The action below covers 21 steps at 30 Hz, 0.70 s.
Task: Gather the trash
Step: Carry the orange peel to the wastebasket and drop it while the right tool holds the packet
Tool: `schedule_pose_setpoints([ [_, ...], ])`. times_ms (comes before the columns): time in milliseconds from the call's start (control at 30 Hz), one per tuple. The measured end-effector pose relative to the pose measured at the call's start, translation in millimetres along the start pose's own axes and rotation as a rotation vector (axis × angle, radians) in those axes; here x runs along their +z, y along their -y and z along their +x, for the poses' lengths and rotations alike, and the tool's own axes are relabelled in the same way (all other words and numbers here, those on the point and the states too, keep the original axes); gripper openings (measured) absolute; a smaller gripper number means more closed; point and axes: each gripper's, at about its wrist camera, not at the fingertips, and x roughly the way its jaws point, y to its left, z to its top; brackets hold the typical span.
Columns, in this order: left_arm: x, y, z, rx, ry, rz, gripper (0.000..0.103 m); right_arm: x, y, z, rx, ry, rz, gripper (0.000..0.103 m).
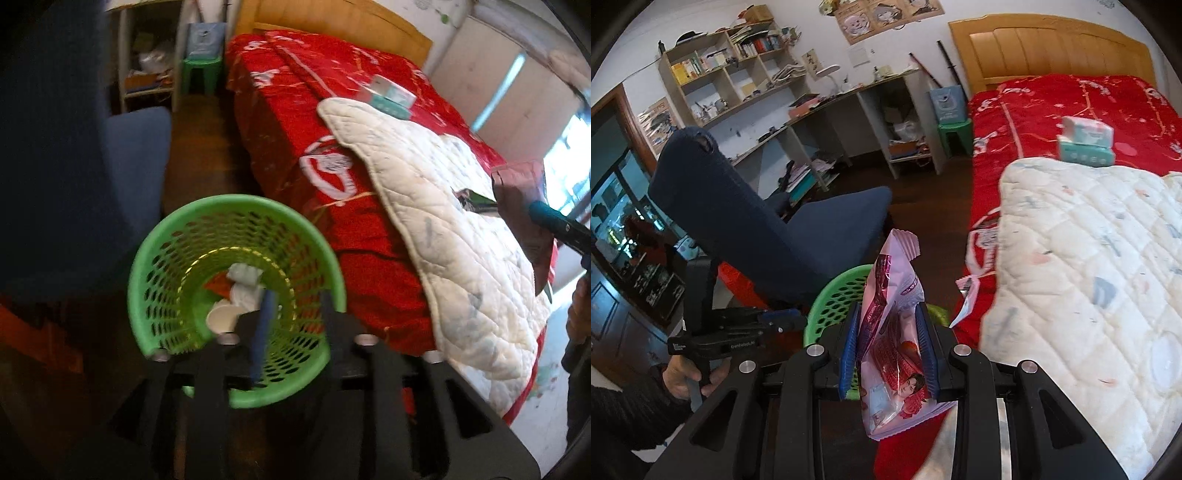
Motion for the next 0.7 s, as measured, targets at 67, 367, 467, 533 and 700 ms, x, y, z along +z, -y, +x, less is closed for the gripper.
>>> schedule_pose_setpoints([
  [67, -3, -8, -5, 0.006, 0.009, -0.019, 0.039, 0, -6, 9, 0.017, -0.008, -0.003, 0.03],
  [367, -10, -33, -25, 0.049, 0.059, -0.078, 0.062, 0, -35, 66, 0.091, -0.067, 0.014, 0.032],
  [467, -10, -37, -32, 0.068, 0.079, -0.082, 0.071, 1, -42, 82, 0.107, -0.081, 0.026, 0.034],
  [533, -10, -41, -38, 0.078, 0.099, -0.085, 0.073, 0, -47, 93, 0.125, -0.09, 0.044, 0.036],
  [700, -10, -49, -46, 0.093, 0.126, -0.111, 0.078, 1, -56, 114, 0.145, -0.1, 0.068, 0.048],
])
